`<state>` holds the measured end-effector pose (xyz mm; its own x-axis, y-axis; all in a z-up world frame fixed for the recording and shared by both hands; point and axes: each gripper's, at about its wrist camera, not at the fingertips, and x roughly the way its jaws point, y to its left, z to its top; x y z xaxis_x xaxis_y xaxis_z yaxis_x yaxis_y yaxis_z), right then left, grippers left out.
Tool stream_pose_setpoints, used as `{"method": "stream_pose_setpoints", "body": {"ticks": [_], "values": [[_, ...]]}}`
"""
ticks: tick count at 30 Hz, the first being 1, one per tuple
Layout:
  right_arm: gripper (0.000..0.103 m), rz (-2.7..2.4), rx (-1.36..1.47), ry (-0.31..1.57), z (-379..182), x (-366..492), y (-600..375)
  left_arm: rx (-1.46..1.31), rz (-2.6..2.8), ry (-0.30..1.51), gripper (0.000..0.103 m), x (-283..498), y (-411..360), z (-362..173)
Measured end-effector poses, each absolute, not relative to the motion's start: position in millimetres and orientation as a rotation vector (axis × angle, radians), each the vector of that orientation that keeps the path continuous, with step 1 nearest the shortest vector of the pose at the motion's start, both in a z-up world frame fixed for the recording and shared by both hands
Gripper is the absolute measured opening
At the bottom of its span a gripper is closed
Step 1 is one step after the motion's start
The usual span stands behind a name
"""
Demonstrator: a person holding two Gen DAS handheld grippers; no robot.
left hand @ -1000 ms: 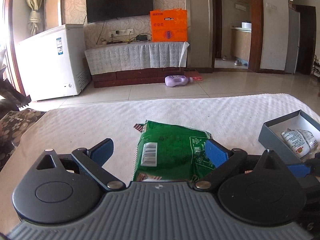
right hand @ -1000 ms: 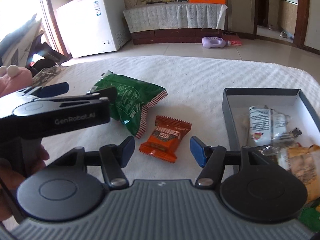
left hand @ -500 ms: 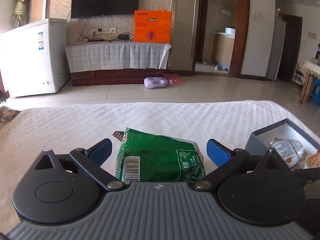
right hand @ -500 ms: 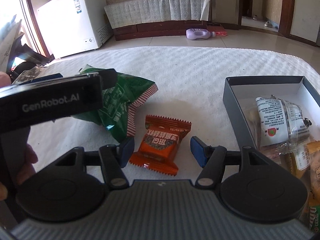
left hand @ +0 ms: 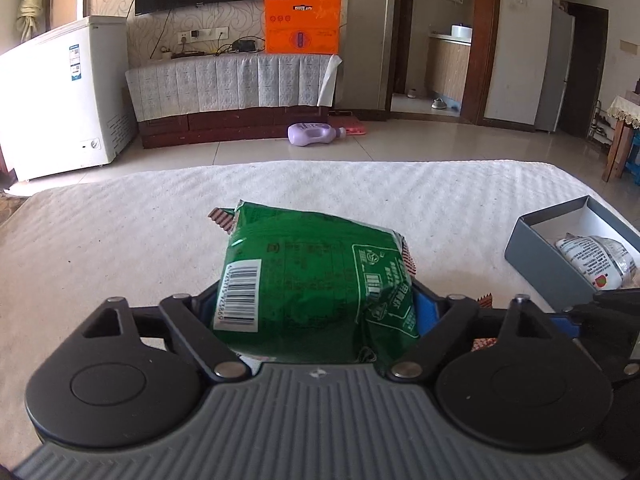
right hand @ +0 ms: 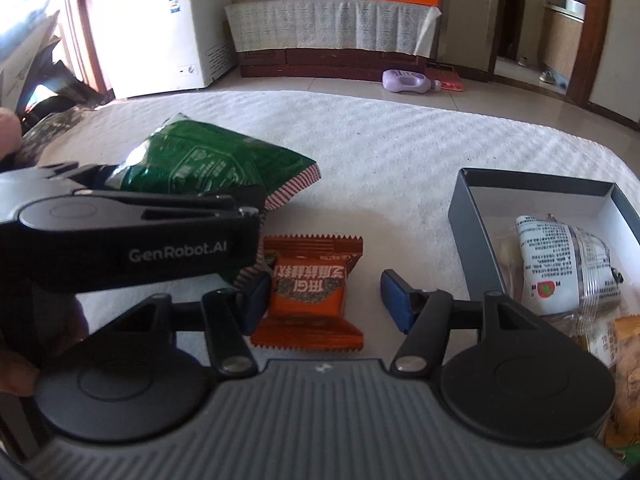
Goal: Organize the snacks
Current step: 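Grasp the green chip bag with the left gripper while the right gripper grasps the orange candy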
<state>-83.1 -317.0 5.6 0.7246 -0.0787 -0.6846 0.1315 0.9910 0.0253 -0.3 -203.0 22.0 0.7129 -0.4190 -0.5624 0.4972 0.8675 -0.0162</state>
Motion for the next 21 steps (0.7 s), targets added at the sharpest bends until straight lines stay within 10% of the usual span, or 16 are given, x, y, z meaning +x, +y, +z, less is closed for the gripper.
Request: {"method": "stream_pose_setpoints", "body": {"ticks": [2, 21], "values": [[0.040, -0.090, 0.082, 0.762, 8.5, -85.2, -318.5, 0.118, -0.509, 0.590, 0.084, -0.4, -198.7, 22.4], [0.040, 0.006, -0.006, 0.672, 69.3, -159.4, -322.6, 0.050, -0.403, 0.479, 0.082, -74.2, -177.8, 78.3]]}}
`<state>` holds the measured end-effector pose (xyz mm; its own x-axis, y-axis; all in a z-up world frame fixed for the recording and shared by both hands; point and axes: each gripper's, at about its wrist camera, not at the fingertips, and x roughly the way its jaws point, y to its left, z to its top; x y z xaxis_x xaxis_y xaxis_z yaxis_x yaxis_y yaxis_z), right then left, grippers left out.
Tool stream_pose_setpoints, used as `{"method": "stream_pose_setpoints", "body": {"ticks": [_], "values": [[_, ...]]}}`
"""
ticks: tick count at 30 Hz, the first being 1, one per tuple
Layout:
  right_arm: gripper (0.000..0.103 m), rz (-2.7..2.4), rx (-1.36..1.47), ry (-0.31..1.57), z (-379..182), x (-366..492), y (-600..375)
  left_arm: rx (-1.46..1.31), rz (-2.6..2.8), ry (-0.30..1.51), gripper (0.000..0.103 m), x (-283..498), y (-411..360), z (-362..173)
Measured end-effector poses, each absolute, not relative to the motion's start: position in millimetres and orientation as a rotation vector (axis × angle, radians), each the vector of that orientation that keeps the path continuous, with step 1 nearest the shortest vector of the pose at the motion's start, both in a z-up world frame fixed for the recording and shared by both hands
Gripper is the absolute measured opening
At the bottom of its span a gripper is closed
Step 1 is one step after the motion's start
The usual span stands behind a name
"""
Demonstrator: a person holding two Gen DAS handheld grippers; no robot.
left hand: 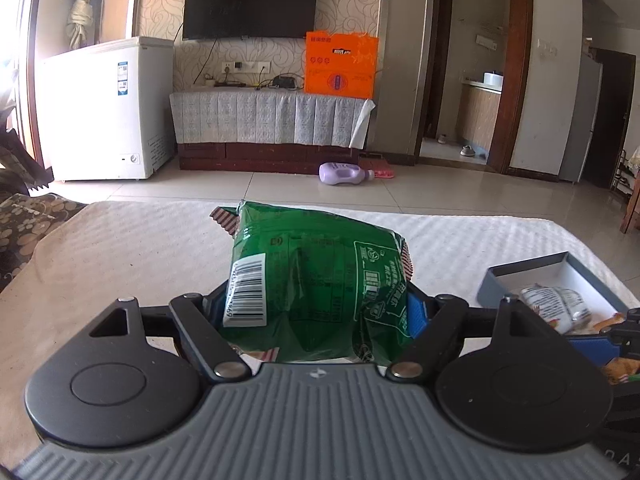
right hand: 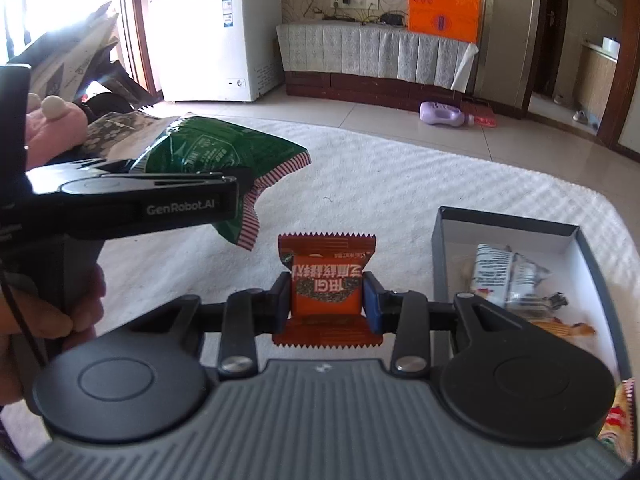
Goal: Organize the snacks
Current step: 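Grasp the green chip bag with the left gripper while the right gripper grasps the orange candy, then carry the green chip bag and orange candy over the box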
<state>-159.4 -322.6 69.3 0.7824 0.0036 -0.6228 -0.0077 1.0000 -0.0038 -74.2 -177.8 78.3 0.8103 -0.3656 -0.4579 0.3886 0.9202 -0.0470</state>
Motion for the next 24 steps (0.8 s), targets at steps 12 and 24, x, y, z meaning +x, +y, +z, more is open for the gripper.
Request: {"method": "stream_pose_setpoints", "body": {"ticks": [12, 24], "values": [[0.040, -0.017, -0.018, 0.607, 96.3, -220.1, -361.3, 0.082, -0.507, 0.412, 0.082, -140.3, -248.5, 113.6], [0.040, -0.130, 0.032, 0.585, 102.3, -256.5, -413.4, 0.111, -0.617, 0.412, 0.083, -160.0, -329.2, 108.2]]}}
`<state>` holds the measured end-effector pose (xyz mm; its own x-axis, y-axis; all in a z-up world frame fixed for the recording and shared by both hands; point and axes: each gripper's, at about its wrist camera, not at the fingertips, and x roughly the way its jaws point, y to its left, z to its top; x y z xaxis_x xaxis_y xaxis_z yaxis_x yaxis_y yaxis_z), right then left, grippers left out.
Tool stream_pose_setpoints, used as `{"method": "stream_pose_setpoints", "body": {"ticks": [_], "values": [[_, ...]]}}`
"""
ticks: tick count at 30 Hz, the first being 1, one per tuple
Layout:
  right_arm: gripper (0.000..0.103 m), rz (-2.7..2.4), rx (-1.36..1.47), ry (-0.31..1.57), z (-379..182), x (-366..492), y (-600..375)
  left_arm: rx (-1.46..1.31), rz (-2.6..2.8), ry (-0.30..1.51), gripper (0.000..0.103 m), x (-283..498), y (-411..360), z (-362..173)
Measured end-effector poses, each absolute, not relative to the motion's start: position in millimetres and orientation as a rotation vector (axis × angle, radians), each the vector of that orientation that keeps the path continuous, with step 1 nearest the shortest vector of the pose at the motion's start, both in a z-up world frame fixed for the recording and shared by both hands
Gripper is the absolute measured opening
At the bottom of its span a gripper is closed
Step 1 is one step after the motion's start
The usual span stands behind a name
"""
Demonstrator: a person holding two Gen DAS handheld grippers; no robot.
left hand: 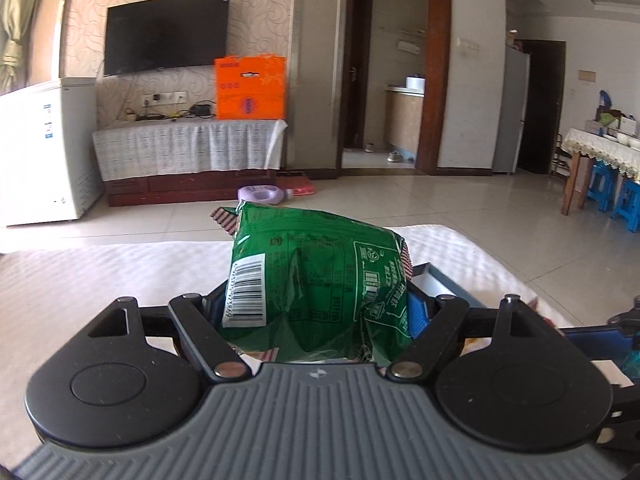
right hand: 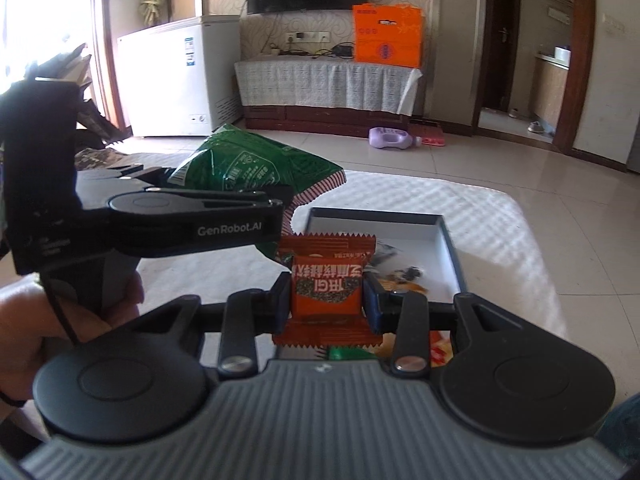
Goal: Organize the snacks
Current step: 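Carry the green chip bag and orange candy over the box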
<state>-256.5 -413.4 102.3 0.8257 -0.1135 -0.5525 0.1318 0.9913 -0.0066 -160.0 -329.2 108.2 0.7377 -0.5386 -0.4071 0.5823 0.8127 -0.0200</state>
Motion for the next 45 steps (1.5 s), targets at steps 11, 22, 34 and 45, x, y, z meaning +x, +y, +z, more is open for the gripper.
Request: {"method": "stream_pose_setpoints", "body": {"ticks": [11, 22, 34, 45], "values": [[0.040, -0.209, 0.093, 0.594, 93.3, -282.7, -447.1, 0.129, -0.687, 0.469, 0.083, -144.2, -395.7, 75.4], [0.040, -0.182, 0.098, 0.625, 84.7, -274.2, -455.7, 0.105, -0.713, 0.505, 0.088, -125.7, -427.1, 56.8], [0.040, -0.171, 0.103, 0.627, 83.7, -273.1, -456.4, 0.155, -0.710, 0.516, 0.102, -130.2, -428.3, 46.4], [0.040, -0.216, 0.120, 0.620, 79.7, -275.1, -464.1, 0.117, -0.709, 0.453, 0.103, -161.6, -381.1, 62.4]]}}
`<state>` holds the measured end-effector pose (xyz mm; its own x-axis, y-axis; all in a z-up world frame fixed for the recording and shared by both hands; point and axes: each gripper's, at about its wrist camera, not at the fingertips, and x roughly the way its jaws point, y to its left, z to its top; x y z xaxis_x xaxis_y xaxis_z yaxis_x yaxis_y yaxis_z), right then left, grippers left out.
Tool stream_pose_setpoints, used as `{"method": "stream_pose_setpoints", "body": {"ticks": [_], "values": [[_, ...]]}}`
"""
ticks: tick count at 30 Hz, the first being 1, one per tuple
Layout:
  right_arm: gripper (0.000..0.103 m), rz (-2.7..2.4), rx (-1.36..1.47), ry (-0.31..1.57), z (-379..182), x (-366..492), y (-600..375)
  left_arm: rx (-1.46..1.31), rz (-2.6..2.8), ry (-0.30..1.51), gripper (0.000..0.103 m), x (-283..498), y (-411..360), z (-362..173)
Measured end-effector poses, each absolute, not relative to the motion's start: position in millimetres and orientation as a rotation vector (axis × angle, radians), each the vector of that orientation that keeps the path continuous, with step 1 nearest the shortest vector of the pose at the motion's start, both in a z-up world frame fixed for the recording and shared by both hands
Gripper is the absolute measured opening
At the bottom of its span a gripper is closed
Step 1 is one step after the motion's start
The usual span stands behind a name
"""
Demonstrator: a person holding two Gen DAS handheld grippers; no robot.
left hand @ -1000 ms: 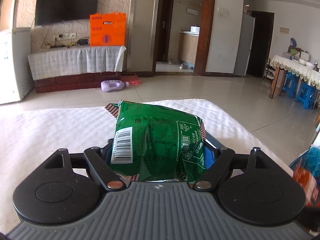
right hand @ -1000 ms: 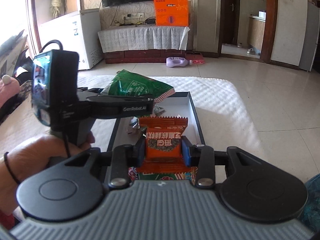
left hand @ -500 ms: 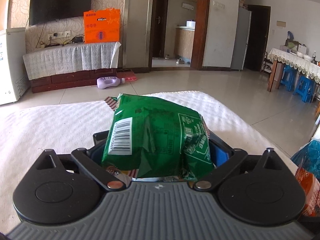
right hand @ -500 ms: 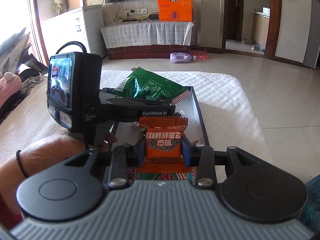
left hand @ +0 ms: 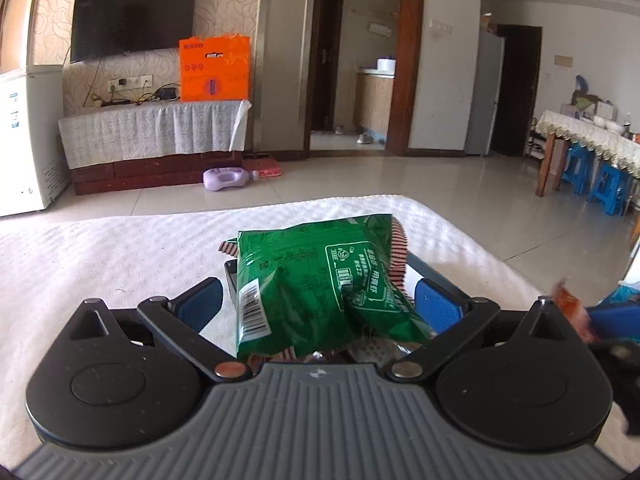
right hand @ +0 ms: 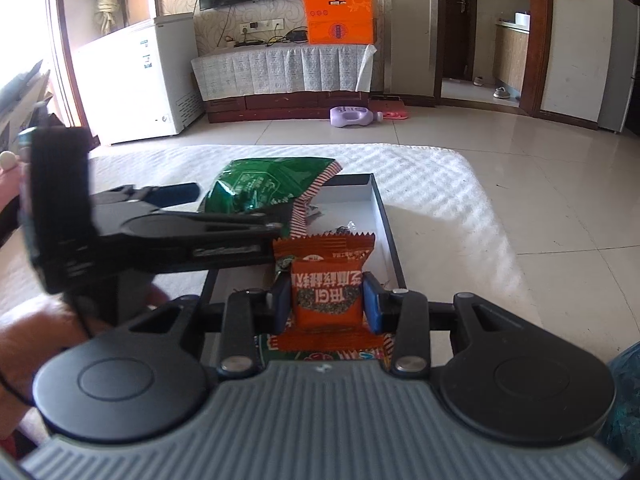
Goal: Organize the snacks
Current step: 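Carry the green chip bag and orange candy over the box, then open the left gripper to drop the green bag while the right gripper lowers the candy into the box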
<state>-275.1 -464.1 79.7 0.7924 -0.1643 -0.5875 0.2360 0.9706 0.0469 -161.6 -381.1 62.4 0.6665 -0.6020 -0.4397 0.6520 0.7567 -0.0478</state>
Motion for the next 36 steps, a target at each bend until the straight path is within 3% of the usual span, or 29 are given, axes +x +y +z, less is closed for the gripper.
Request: {"method": "stream_pose_setpoints", "body": {"ticks": [21, 36], "values": [[0.040, -0.171, 0.197, 0.517, 89.7, -275.4, -461.5, 0.243, -0.690, 0.383, 0.103, -245.9, -337.5, 60.1], [0.040, -0.167, 0.185, 0.585, 66.7, -246.1, -455.3, 0.253, -0.743, 0.386, 0.103, -286.9, -345.8, 47.7]]}}
